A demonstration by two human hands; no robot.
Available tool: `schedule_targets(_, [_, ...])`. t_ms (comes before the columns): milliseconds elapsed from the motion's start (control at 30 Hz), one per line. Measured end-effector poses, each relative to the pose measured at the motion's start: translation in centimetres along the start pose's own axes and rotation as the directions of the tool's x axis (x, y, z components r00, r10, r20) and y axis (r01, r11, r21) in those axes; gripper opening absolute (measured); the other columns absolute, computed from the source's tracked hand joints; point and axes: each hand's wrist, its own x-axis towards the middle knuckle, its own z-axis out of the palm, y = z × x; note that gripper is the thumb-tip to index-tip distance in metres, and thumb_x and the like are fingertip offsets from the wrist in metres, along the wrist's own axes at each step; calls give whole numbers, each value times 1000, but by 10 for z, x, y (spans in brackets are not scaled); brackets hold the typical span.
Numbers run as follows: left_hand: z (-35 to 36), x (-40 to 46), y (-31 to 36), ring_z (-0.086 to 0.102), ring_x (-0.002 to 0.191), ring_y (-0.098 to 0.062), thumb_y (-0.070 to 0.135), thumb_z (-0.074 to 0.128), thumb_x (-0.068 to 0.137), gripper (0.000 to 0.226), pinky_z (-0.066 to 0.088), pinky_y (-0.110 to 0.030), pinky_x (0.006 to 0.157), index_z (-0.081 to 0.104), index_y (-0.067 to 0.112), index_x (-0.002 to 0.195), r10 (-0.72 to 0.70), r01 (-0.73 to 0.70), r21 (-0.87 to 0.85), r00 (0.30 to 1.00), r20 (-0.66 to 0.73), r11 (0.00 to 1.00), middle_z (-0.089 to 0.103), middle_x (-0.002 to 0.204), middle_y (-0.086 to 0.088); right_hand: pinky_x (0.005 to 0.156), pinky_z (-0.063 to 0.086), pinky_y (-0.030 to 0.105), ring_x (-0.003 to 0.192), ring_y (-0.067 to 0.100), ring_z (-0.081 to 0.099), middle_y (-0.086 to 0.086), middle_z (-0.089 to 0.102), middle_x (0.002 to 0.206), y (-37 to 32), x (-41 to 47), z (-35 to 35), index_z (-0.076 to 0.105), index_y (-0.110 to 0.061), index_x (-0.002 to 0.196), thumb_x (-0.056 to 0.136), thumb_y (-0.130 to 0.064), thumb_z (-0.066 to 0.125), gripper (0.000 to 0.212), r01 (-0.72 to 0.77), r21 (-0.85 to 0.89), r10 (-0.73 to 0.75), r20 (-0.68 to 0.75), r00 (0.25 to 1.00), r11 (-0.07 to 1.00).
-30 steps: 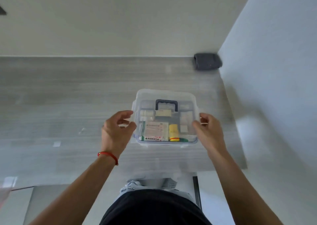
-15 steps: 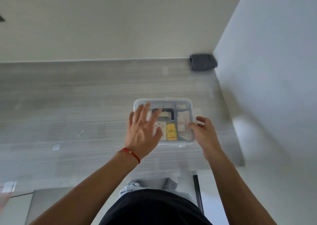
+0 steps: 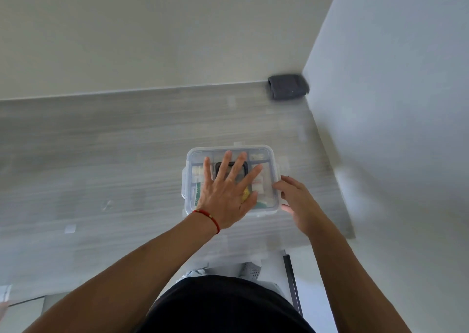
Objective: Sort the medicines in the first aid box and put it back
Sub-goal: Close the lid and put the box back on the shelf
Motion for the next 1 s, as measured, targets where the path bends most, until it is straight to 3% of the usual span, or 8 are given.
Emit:
schedule_targets(167, [0, 0, 0, 2, 154, -34, 66, 10, 98, 61, 3, -72, 113, 4, 46, 155, 1, -1, -9, 1000, 9, 1000, 7, 168, -1, 89, 59, 41, 106, 36, 72, 21, 74, 116, -6, 4, -3, 73, -10, 107, 93, -15, 62, 18, -106, 76, 104, 29, 994, 991])
schedule_targets(233, [0, 1, 0, 1, 154, -34, 66, 9, 98, 62, 2, -72, 113, 2, 46, 155, 2, -2, -10, 1000, 9, 1000, 5, 168, -1, 92, 60, 46, 102, 39, 72, 24, 74, 112, -8, 4, -7, 72, -4, 109, 93, -11, 65, 19, -75, 30, 75, 5, 997, 997])
schedule_targets(300, [1, 1, -1, -2, 154, -34, 66, 8, 98, 62, 2, -72, 113, 0, 46, 155, 5, -5, -12, 1000, 11, 1000, 2, 168, -1, 97, 59, 49, 99, 34, 73, 18, 75, 106, -11, 2, -9, 71, -5, 114, 92, -9, 69, 23, -7, -56, 4, -46, 999, 998])
schedule_targets(433, [3, 0, 0, -5, 154, -34, 66, 7, 98, 62, 1, -71, 113, -2, 45, 156, 7, -7, -12, 1000, 10, 1000, -1, 168, 0, 81, 62, 41, 86, 25, 71, 6, 73, 90, -14, -5, 0, 72, -15, 99, 92, -11, 65, 12, 140, -388, -187, -87, 978, 911])
schedule_targets(567, [3, 0, 1, -6, 154, -34, 66, 5, 97, 63, 2, -71, 113, -2, 44, 156, 3, -3, -4, 1000, 7, 1000, -2, 168, -1, 83, 61, 44, 88, 25, 68, 7, 69, 96, -15, -8, 12, 65, -11, 107, 97, -15, 56, 13, 127, -583, -240, -122, 963, 803])
schedule_targets(700, [2, 0, 1, -6, 153, -35, 67, 3, 97, 64, 1, -71, 113, -1, 44, 156, 1, -1, 7, 1000, 16, 1000, -2, 168, -1, 73, 61, 34, 87, 24, 68, 7, 68, 98, -18, -9, 17, 62, -8, 108, 99, -13, 54, 13, 109, -655, -271, -150, 951, 748])
schedule_targets(900, [5, 1, 2, -6, 153, -36, 68, 2, 96, 65, 0, -72, 112, 0, 43, 156, 16, -17, 14, 1000, 23, 1000, -2, 168, -3, 79, 59, 33, 92, 25, 64, 8, 61, 104, -23, -16, 35, 54, -4, 123, 105, -20, 53, 24, 73, -716, -271, -166, 948, 694])
schedule_targets(1000, [0, 0, 1, -5, 153, -35, 69, 4, 97, 67, 0, -72, 114, 3, 40, 157, 26, -26, -3, 998, 54, 1000, -1, 168, -3, 92, 57, 41, 113, 31, 63, 15, 58, 127, -21, -18, 43, 42, -3, 138, 106, -22, 49, 38, 67, -665, -228, -158, 961, 744])
